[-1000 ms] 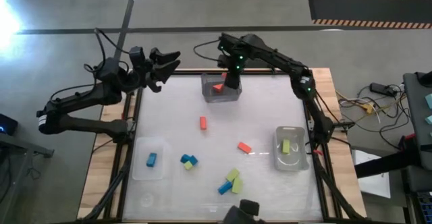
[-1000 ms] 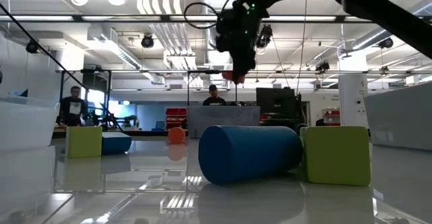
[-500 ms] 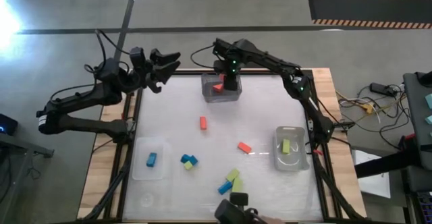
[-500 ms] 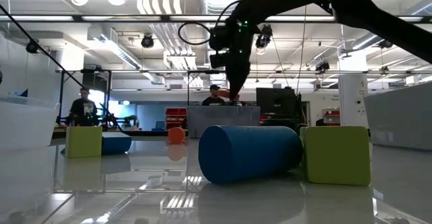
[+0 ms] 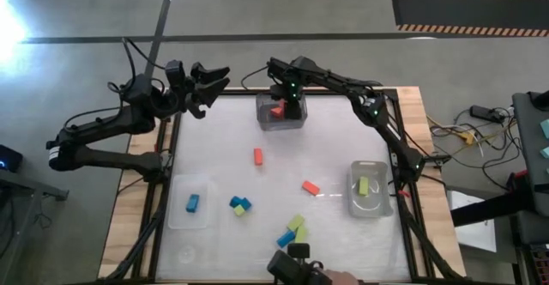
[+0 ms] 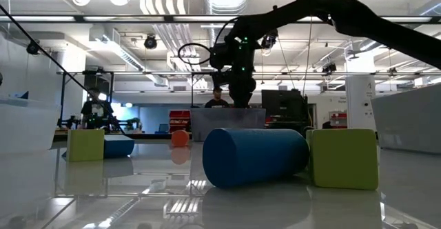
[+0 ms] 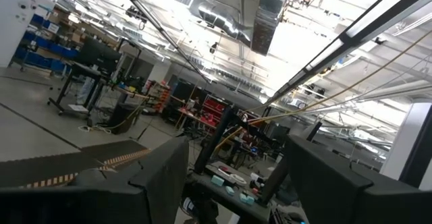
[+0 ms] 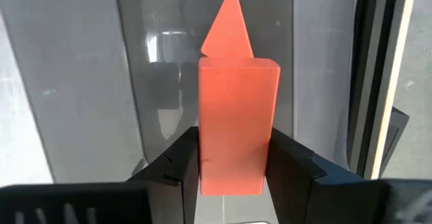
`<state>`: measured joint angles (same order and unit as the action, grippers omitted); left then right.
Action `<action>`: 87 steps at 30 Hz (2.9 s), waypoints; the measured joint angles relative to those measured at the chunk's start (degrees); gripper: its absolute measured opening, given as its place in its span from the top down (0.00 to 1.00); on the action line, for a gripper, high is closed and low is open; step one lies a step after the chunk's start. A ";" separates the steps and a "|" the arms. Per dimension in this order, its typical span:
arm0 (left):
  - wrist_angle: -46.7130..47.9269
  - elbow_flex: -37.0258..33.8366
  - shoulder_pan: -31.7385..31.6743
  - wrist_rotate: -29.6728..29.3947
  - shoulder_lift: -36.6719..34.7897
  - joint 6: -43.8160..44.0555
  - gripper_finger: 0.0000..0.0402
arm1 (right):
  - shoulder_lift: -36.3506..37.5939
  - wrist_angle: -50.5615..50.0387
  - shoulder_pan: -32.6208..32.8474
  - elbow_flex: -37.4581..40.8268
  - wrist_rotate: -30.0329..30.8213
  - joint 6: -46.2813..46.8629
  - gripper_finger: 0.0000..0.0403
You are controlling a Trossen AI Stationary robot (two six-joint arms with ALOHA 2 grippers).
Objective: Sort & place blocks by color
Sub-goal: Put the orange block into the black bin, then put the blue block into the white bin
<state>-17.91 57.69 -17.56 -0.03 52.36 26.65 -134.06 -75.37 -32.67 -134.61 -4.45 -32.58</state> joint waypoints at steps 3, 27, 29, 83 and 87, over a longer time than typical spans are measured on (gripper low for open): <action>0.01 0.00 0.00 0.00 0.00 0.00 0.43 | -0.54 0.31 0.00 0.00 -0.04 -0.02 0.71; -0.02 0.04 0.00 -0.01 -3.50 -0.52 0.43 | -2.93 -1.84 0.39 1.06 -0.46 -2.53 0.71; 0.00 0.04 0.00 -0.02 -3.56 -0.52 0.43 | -2.93 -1.75 0.39 1.46 -0.47 -2.51 0.71; 59.36 9.75 23.43 5.76 24.94 30.01 0.43 | 41.78 -5.38 15.32 -0.13 -3.50 28.25 0.89; 66.40 14.04 27.07 5.77 30.51 30.12 0.43 | 43.26 -5.31 18.61 -0.13 -3.50 31.09 0.89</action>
<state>48.49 71.73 9.50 5.74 82.87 56.77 -90.80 -80.68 -14.05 -134.74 -7.95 -1.48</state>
